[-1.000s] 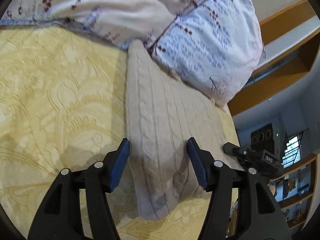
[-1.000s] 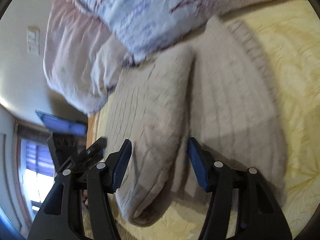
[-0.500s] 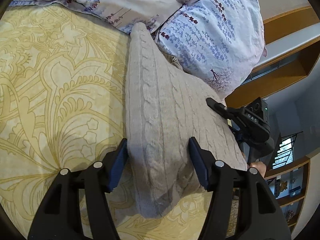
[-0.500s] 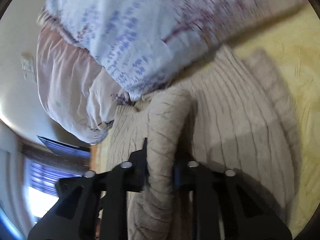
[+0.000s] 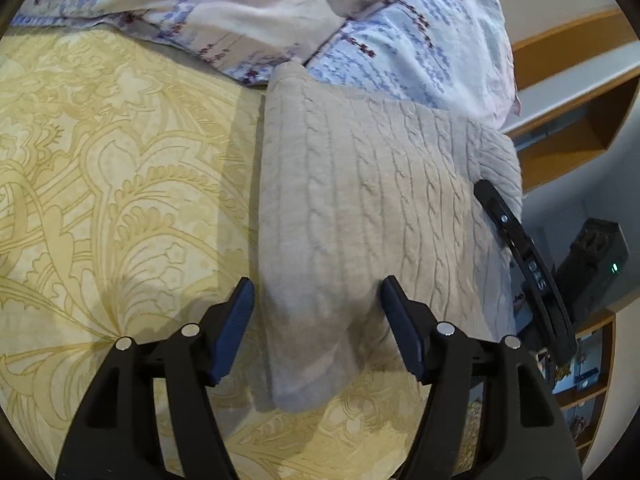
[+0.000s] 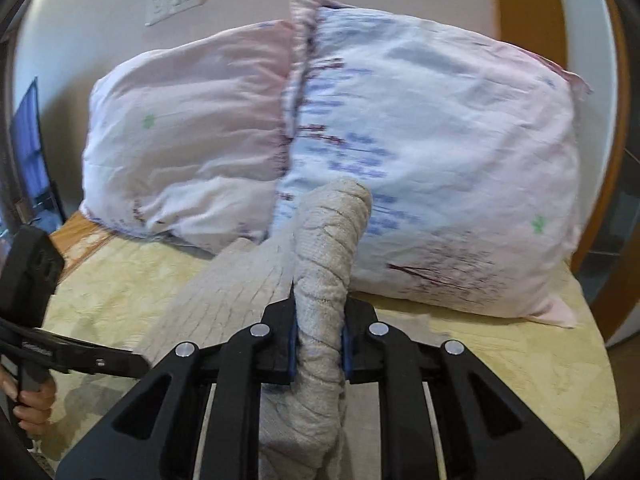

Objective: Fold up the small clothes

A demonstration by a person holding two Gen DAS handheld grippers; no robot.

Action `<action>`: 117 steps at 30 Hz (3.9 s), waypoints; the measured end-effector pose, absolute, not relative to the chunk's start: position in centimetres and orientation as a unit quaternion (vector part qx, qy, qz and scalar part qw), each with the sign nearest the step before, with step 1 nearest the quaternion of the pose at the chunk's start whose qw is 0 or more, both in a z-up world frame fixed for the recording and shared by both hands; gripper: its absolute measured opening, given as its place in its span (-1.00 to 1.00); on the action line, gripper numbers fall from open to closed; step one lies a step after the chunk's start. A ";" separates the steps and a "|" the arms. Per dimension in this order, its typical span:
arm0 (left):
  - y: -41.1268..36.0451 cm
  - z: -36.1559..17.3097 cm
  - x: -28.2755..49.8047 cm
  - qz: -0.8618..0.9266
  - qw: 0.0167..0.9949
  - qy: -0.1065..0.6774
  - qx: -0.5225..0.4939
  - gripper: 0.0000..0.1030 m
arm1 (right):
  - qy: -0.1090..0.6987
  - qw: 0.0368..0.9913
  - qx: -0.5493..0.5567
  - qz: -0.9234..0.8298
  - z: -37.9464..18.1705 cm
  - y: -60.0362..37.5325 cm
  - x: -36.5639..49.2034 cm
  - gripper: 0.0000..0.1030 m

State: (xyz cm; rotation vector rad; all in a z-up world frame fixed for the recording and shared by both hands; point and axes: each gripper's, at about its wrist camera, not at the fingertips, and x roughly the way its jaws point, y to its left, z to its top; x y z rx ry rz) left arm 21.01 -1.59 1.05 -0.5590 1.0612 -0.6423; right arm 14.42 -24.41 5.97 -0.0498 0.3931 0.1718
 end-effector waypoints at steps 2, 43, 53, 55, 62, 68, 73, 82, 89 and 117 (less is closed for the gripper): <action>-2.1 1.2 20.9 -0.306 0.776 0.491 -0.253 0.27 | 0.200 0.977 -0.022 0.071 5.7 -25.8 14.5 -0.70; -5.0 -0.4 17.8 -0.353 0.743 0.517 -0.236 -0.70 | 0.297 0.927 0.209 0.095 -2.7 -35.6 5.0 -0.79; -4.0 -1.3 15.7 -0.367 0.743 0.507 -0.236 -0.76 | 0.309 0.934 0.173 0.041 -3.7 -36.2 3.5 -0.81; -4.0 -2.1 15.7 -0.361 0.740 0.515 -0.239 -0.76 | 0.332 0.926 0.175 0.030 -5.2 -36.2 4.3 -0.81; -3.6 -0.5 15.3 -0.369 0.747 0.507 -0.220 -0.47 | 0.333 0.915 0.222 0.059 -3.9 -37.6 3.8 -0.52; -3.2 1.9 17.0 -0.345 0.777 0.480 -0.215 0.23 | 0.303 0.899 0.302 0.087 -2.1 -40.5 6.1 -0.08; -4.4 1.7 18.7 -0.322 0.785 0.487 -0.207 0.36 | 0.336 0.873 0.339 0.096 -3.4 -40.8 10.4 -0.09; -5.8 0.8 20.6 -0.314 0.778 0.498 -0.218 0.39 | 0.269 0.927 0.250 0.070 -0.7 -39.2 10.2 -0.81; -6.5 1.0 21.1 -0.316 0.780 0.495 -0.215 0.42 | 0.334 0.909 0.247 0.021 -4.8 -40.4 12.2 -0.81; -7.7 -0.1 25.4 -0.331 0.738 0.518 -0.278 0.59 | 0.398 0.826 0.385 0.105 -6.1 -43.3 15.6 0.38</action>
